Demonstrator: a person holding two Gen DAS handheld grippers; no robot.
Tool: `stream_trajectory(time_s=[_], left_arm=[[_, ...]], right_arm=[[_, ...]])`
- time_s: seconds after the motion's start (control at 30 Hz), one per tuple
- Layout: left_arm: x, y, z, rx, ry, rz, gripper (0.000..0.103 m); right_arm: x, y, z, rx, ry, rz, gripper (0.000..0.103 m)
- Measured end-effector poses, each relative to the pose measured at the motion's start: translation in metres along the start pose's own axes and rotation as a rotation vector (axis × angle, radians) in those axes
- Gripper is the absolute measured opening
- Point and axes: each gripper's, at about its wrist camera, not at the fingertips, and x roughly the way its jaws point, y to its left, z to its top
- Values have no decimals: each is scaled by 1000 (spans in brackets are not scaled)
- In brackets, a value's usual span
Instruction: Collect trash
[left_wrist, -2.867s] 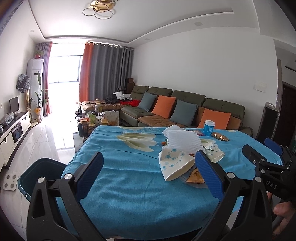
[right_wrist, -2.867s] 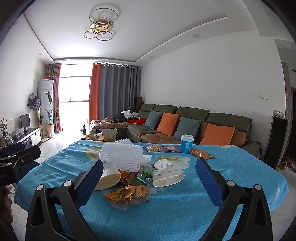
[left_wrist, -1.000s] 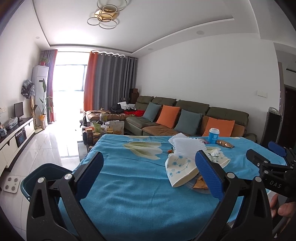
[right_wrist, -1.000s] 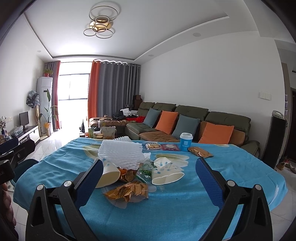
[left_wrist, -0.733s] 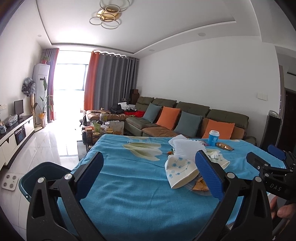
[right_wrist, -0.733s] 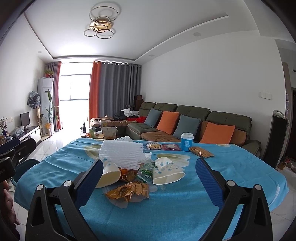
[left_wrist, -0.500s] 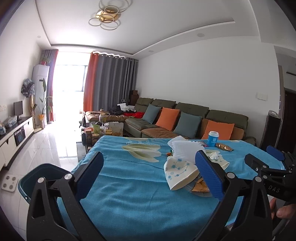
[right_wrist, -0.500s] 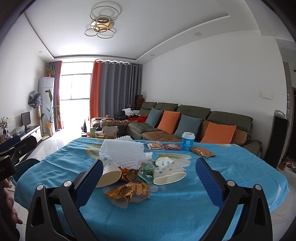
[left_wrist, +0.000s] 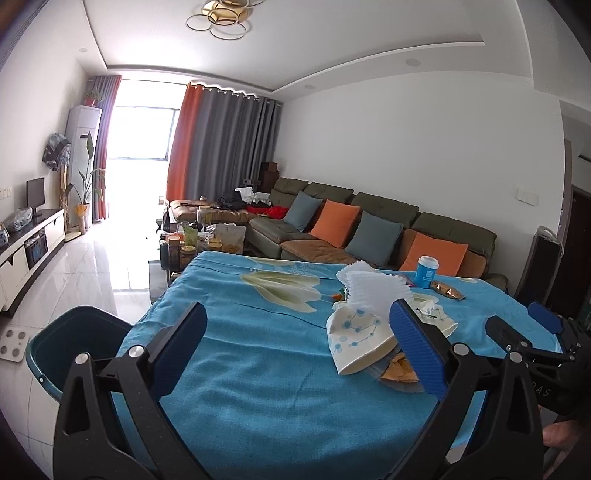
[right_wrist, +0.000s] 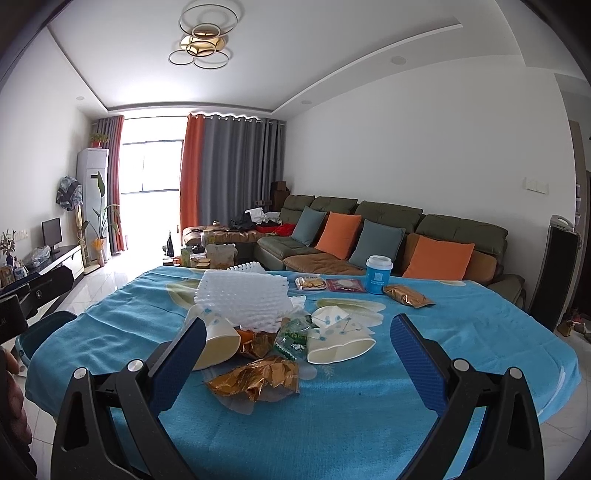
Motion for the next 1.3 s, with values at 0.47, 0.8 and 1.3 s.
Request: stream_trajectory(time_s=[0.47,0.8,1.3], left_arm=[[30,-14,-3,57,54,-42,97],[74,-26,6,71,97,-82,97],[183,-57,14,94,229,-203,97]], right_arm=[[23,-1,-5,5,76,35,96],[53,3,-12,6,172,84,96],[95,3,-29,50,318,144,93]])
